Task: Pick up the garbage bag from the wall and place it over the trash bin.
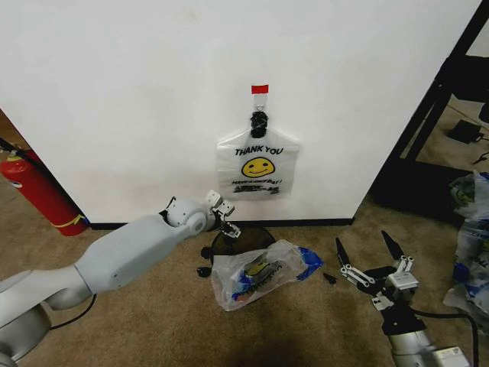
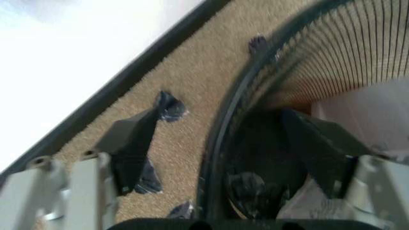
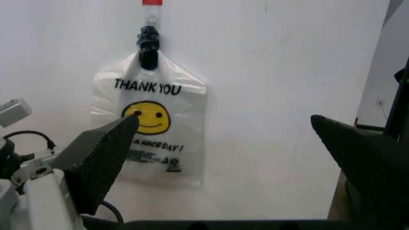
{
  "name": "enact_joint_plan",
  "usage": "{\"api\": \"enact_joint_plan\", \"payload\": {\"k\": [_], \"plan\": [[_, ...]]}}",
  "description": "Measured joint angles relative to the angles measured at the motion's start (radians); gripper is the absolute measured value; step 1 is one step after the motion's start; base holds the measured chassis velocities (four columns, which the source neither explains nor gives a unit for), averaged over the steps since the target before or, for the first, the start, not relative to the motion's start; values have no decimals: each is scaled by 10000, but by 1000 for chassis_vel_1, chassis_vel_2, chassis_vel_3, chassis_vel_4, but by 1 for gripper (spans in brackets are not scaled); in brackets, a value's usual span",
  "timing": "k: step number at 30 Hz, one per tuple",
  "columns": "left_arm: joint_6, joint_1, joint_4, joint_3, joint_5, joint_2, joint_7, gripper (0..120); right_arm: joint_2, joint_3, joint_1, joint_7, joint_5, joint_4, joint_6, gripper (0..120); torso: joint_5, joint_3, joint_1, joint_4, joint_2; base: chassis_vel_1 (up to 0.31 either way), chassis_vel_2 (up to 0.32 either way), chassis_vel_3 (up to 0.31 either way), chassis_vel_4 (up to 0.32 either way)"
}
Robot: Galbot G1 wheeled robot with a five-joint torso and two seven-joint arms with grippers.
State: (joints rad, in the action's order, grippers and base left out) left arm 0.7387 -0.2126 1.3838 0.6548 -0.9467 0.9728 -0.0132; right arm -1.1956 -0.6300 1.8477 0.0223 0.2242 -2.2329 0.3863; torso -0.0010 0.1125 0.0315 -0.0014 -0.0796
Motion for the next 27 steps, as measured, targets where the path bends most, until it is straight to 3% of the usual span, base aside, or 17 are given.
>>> {"api": "enact_joint_plan", "payload": {"k": [17,27], "plan": [[-25,-46,-364,232,-131,-28,227,9,51,109,-90,249,4,15,-286,100,0,-1,0,-1,0,0,0,0,0],[-32,-530,-156,-274,-407,-350,-10,3,80,258,-212,384,-71,66,-410,100,0,-2,-2,-1,-1,0,0,0,0]]}}
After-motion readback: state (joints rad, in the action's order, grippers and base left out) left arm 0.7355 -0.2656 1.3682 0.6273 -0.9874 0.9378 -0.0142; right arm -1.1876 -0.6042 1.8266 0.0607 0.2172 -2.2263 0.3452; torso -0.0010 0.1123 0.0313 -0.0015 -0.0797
